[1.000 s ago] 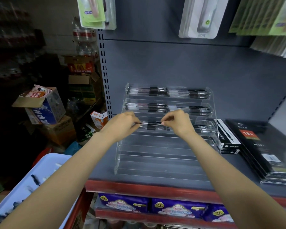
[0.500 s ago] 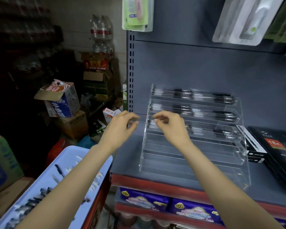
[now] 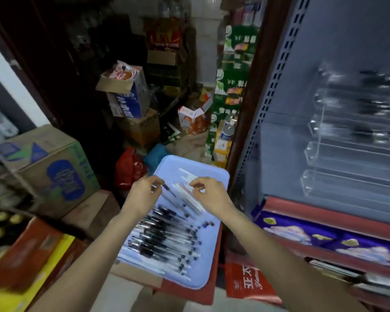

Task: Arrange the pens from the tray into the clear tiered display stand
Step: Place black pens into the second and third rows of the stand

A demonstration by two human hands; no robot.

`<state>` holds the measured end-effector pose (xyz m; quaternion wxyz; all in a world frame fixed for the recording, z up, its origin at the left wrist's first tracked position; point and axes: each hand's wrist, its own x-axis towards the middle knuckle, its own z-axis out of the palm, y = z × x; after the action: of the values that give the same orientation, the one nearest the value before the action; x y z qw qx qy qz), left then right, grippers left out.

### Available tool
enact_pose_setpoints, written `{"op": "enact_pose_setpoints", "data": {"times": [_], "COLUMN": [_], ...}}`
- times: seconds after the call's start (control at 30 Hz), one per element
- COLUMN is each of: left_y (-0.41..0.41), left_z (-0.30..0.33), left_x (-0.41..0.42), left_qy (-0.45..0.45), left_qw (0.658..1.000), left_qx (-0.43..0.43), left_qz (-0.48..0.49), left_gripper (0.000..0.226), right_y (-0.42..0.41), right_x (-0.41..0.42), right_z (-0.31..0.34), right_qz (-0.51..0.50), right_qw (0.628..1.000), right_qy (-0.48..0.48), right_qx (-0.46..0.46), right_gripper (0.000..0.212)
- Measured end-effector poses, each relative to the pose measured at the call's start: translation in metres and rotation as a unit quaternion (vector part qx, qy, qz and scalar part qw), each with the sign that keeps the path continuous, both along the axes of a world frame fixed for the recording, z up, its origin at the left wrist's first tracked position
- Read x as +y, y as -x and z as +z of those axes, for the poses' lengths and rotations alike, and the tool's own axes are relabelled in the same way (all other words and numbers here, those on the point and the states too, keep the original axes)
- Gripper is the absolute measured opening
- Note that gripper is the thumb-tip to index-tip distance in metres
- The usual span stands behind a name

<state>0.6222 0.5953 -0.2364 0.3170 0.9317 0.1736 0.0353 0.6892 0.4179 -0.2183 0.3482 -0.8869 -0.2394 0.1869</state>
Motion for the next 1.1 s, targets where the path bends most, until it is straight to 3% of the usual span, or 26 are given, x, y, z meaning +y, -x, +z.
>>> {"op": "enact_pose_setpoints", "data": {"times": [0.27, 0.5, 0.6, 0.7, 0.97, 1.03, 1.1], "left_y": [0.023, 0.013, 0.007, 0.001, -0.006, -0.007, -0.007], "left_z": [-0.054, -0.072, -0.082, -0.088, -0.096, -0.095, -0.093], "left_x": [0.038, 0.05, 0.053, 0.053, 0.049, 0.047, 0.045], "left_qy": [-0.014, -0.018, 0.009, 0.017, 0.063, 0.079, 0.096], "left_qw": [0.989, 0.987, 0.988, 0.99, 0.99, 0.99, 0.989], "left_qx": [0.119, 0.134, 0.134, 0.128, 0.121, 0.117, 0.108], "left_qz": [-0.085, -0.085, -0.072, -0.052, -0.022, -0.018, -0.013], "left_gripper": [0.03, 0.028, 0.023, 0.019, 0.02, 0.023, 0.025], "right_y": [0.026, 0.024, 0.02, 0.014, 0.01, 0.01, 0.011], "right_x": [0.045, 0.058, 0.062, 0.065, 0.061, 0.06, 0.058], "right_z": [-0.072, -0.083, -0.085, -0.09, -0.091, -0.093, -0.09], "right_qz": [0.017, 0.006, 0.007, -0.003, 0.036, 0.034, 0.013], "right_qw": [0.987, 0.973, 0.969, 0.965, 0.97, 0.97, 0.97], "right_qy": [0.149, 0.228, 0.246, 0.257, 0.236, 0.237, 0.234], "right_qx": [0.05, 0.037, 0.038, 0.048, 0.05, 0.051, 0.065], "right_gripper": [0.035, 0.029, 0.017, 0.045, 0.051, 0.049, 0.034]}}
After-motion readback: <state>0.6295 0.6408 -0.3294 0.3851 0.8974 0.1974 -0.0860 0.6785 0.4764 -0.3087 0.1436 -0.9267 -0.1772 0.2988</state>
